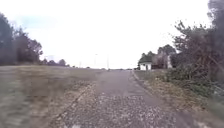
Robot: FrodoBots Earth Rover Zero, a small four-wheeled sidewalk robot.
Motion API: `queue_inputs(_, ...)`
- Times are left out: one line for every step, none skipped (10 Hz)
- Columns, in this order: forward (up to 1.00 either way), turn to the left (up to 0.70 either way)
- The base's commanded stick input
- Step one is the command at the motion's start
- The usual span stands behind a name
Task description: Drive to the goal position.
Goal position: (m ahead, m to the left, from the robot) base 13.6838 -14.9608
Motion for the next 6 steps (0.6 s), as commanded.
queue_inputs(0.6,0.01)
queue_inputs(0.6,-0.04)
queue_inputs(0.6,-0.14)
queue_inputs(0.6,-0.07)
queue_inputs(0.6,0.0)
queue_inputs(0.6,0.01)
